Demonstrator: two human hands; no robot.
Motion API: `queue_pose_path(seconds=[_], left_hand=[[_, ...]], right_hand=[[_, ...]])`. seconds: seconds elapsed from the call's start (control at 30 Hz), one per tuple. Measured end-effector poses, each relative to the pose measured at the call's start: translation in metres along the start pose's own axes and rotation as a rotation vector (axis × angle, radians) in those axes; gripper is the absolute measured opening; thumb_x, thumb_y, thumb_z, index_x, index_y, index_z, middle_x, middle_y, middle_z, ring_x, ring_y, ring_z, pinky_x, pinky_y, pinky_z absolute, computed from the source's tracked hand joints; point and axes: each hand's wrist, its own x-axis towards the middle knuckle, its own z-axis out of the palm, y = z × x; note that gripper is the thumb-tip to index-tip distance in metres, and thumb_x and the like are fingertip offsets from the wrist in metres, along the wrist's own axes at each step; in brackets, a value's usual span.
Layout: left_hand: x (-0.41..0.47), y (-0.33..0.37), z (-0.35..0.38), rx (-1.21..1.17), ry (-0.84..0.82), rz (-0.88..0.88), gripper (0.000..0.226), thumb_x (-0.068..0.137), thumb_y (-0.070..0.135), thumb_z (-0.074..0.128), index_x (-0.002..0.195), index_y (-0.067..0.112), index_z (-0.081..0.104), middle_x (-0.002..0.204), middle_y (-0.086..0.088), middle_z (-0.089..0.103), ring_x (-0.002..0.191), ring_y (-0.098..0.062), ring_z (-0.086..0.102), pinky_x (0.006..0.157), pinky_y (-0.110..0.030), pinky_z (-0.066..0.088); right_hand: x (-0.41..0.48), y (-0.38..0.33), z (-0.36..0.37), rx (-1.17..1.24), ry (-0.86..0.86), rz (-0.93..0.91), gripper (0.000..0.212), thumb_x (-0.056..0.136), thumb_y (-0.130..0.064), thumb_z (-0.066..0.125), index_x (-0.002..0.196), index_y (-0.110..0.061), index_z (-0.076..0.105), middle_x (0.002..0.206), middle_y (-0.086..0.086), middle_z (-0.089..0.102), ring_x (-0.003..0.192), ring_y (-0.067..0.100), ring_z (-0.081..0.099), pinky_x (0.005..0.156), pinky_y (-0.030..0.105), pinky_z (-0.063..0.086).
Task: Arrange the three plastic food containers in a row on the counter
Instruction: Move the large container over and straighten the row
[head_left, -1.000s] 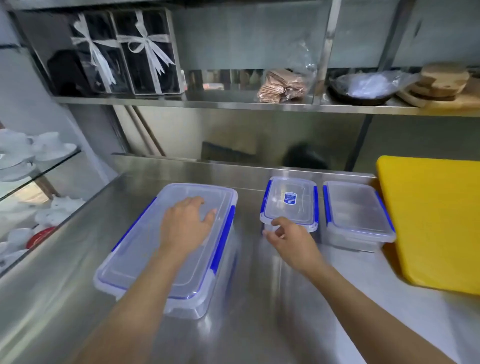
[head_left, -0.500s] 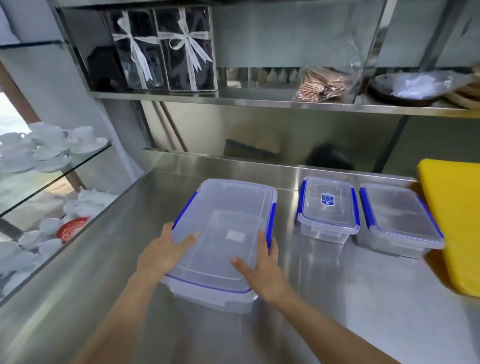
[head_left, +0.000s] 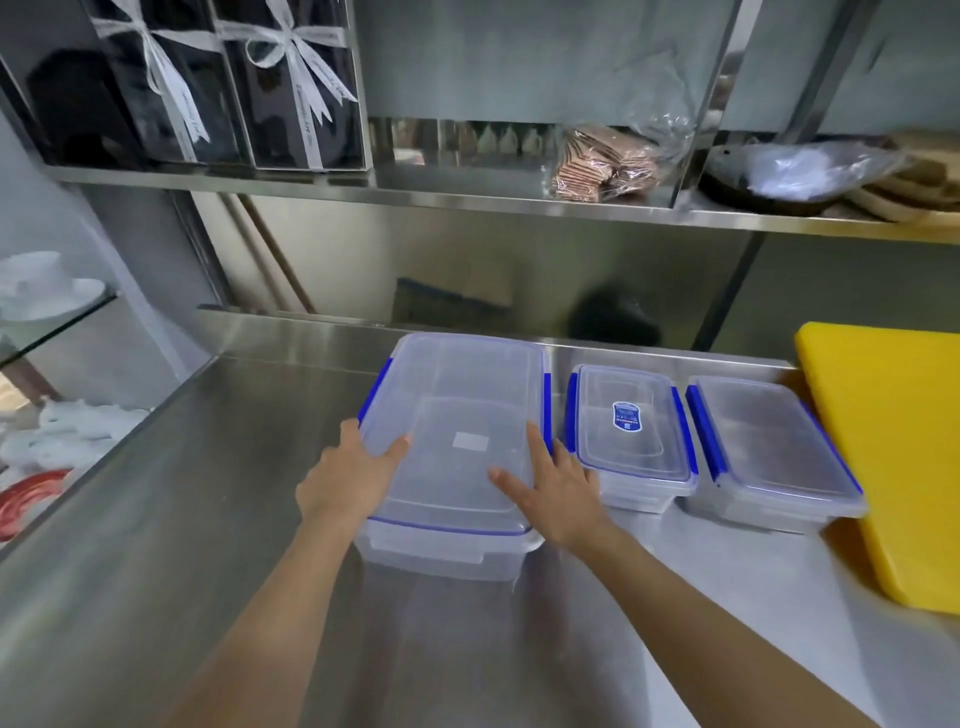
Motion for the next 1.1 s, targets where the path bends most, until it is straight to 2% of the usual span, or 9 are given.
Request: queue_pose_path(seconds=[0.13, 0.23, 0.33, 0.5, 0.6, 0.67, 0.77, 1.0, 1.1], left_hand=[[0.014, 0.005, 0.004, -0.018, -0.006, -0.008, 0.071, 0.077, 0.075, 0.038, 0.127, 0.026, 0.031, 0.117, -0.008, 0.060, 0.101, -0.035, 0.060, 0.087, -0.044, 0.047], [0.013, 0.004, 0.004, -0.043, 0.008, -0.024, 0.073, 0.078, 0.072, 0.040, 0.132, 0.025, 0.030, 0.123, -0.009, 0.054, 0.105, -0.037, 0.057, 0.090, -0.046, 0.046], [0.007, 0.006, 0.004, -0.055, 0.053, -0.008, 0.070, 0.085, 0.063, 0.042, 0.138, 0.020, 0.030, 0.131, -0.012, 0.041, 0.115, -0.037, 0.051, 0.092, -0.046, 0.042], [0.007, -0.008, -0.003, -0.069, 0.009, 0.005, 0.070, 0.086, 0.062, 0.040, 0.141, 0.022, 0.027, 0.129, -0.012, 0.048, 0.117, -0.035, 0.051, 0.091, -0.045, 0.041], [0.014, -0.023, -0.014, -0.016, 0.047, -0.047, 0.072, 0.085, 0.063, 0.041, 0.142, 0.021, 0.029, 0.133, -0.015, 0.046, 0.123, -0.036, 0.044, 0.099, -0.046, 0.036], [0.022, -0.037, -0.023, 0.101, 0.149, -0.106, 0.068, 0.086, 0.062, 0.041, 0.140, 0.020, 0.035, 0.136, -0.019, 0.042, 0.126, -0.037, 0.037, 0.104, -0.047, 0.030], [0.038, -0.059, -0.037, 0.076, 0.266, -0.128, 0.058, 0.087, 0.054, 0.047, 0.133, 0.017, 0.046, 0.131, -0.023, 0.043, 0.124, -0.039, 0.037, 0.104, -0.050, 0.031], [0.071, -0.110, -0.060, 0.028, 0.294, -0.123, 0.055, 0.089, 0.045, 0.050, 0.135, 0.015, 0.043, 0.129, -0.029, 0.048, 0.123, -0.043, 0.041, 0.106, -0.050, 0.033], [0.079, -0.114, -0.069, 0.035, 0.294, -0.132, 0.055, 0.090, 0.044, 0.049, 0.137, 0.016, 0.041, 0.134, -0.027, 0.046, 0.126, -0.043, 0.040, 0.107, -0.050, 0.031]], right_hand=[[0.015, 0.003, 0.000, 0.039, -0.006, 0.001, 0.079, 0.084, -0.066, 0.033, 0.146, -0.033, -0.003, 0.156, 0.005, 0.017, 0.141, 0.031, 0.021, 0.116, 0.048, 0.022], [0.015, 0.002, 0.002, 0.188, -0.008, -0.013, 0.081, 0.083, -0.064, 0.039, 0.146, -0.035, -0.003, 0.157, 0.003, 0.013, 0.140, 0.030, 0.025, 0.113, 0.050, 0.032], [0.012, 0.000, 0.005, 0.316, 0.004, -0.032, 0.080, 0.083, -0.060, 0.044, 0.145, -0.038, -0.001, 0.157, -0.002, 0.010, 0.141, 0.028, 0.025, 0.112, 0.050, 0.033], [0.016, -0.009, 0.012, 0.338, 0.007, -0.069, 0.079, 0.081, -0.061, 0.046, 0.144, -0.041, 0.001, 0.154, -0.002, 0.017, 0.138, 0.026, 0.031, 0.109, 0.051, 0.036], [0.025, -0.026, 0.020, 0.344, -0.037, -0.116, 0.079, 0.082, -0.061, 0.046, 0.144, -0.040, 0.000, 0.152, -0.002, 0.018, 0.134, 0.024, 0.036, 0.108, 0.045, 0.039], [0.033, -0.046, 0.035, 0.307, -0.037, -0.118, 0.081, 0.085, -0.057, 0.047, 0.146, -0.033, -0.001, 0.153, 0.004, 0.013, 0.134, 0.026, 0.036, 0.110, 0.042, 0.036], [0.040, -0.084, 0.063, 0.247, -0.020, -0.108, 0.082, 0.087, -0.057, 0.043, 0.147, -0.029, -0.006, 0.155, 0.013, 0.003, 0.135, 0.033, 0.034, 0.111, 0.042, 0.034], [0.062, -0.137, 0.091, 0.148, -0.127, -0.139, 0.081, 0.089, -0.059, 0.034, 0.146, -0.024, -0.010, 0.155, 0.020, -0.007, 0.138, 0.038, 0.026, 0.113, 0.045, 0.029], [0.063, -0.152, 0.093, 0.135, -0.183, -0.140, 0.082, 0.090, -0.057, 0.034, 0.146, -0.020, -0.014, 0.154, 0.026, -0.013, 0.139, 0.039, 0.021, 0.114, 0.045, 0.025]])
